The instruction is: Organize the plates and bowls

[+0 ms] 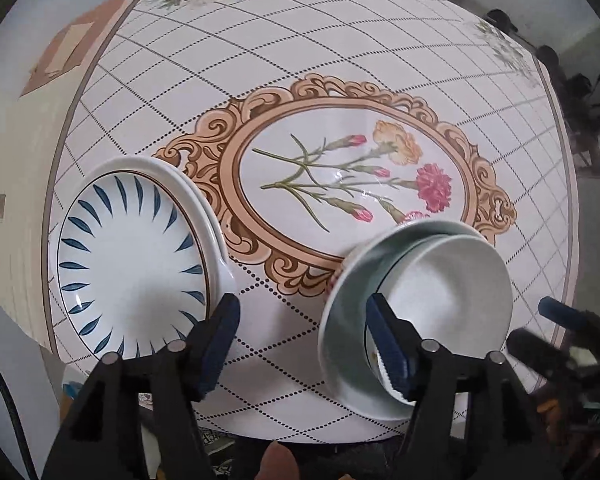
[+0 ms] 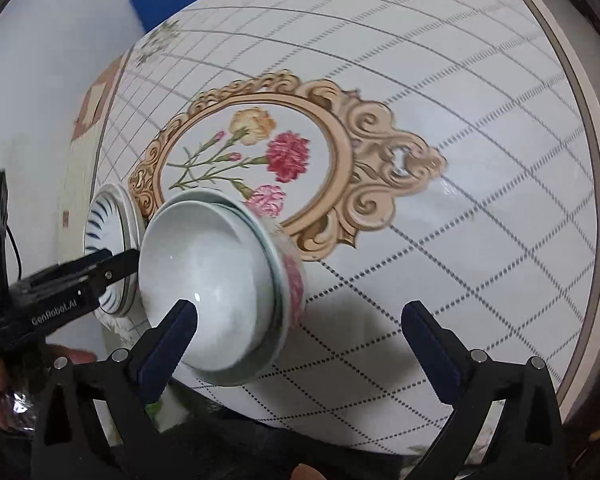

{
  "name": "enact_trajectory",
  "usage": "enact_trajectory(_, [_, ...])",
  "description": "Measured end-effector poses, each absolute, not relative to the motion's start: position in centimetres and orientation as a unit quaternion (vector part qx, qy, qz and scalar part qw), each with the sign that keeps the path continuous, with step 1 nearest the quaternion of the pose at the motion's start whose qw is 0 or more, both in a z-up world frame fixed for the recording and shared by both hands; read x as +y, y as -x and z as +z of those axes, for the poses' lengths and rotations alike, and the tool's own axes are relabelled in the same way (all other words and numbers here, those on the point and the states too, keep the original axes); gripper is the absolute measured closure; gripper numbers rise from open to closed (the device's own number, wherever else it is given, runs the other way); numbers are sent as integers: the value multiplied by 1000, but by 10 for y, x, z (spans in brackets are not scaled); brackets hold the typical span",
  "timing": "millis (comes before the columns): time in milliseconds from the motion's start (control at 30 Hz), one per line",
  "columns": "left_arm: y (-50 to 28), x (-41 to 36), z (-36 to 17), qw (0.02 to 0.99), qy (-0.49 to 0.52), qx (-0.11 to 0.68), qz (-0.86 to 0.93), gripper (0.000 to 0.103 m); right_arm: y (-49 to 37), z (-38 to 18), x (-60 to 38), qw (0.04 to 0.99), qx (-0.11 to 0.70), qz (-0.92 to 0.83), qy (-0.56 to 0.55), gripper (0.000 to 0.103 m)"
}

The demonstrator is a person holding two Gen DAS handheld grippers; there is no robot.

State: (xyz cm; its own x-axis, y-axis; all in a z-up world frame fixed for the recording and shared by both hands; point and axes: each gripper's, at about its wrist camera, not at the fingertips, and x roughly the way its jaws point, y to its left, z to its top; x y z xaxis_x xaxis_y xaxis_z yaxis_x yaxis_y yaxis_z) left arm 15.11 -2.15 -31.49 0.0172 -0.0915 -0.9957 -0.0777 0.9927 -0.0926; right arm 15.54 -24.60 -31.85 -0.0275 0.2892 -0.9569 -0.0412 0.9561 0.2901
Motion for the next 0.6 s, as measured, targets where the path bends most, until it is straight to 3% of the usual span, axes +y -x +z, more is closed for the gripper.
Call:
enact_trajectory(67, [-151,-20,-312,716,62,696,-3,31,-158,-318,-241,698,702,116,-76,0])
enact_trajectory(133, [-152,-24,-310,715,68,696,-16,19,-159,-319,-238,702,698,122,-76,0])
enact_trajectory(600, [-153,-53,-351,677,55,732,-42,18,-170,-360,-229,650,744,127,-85,0])
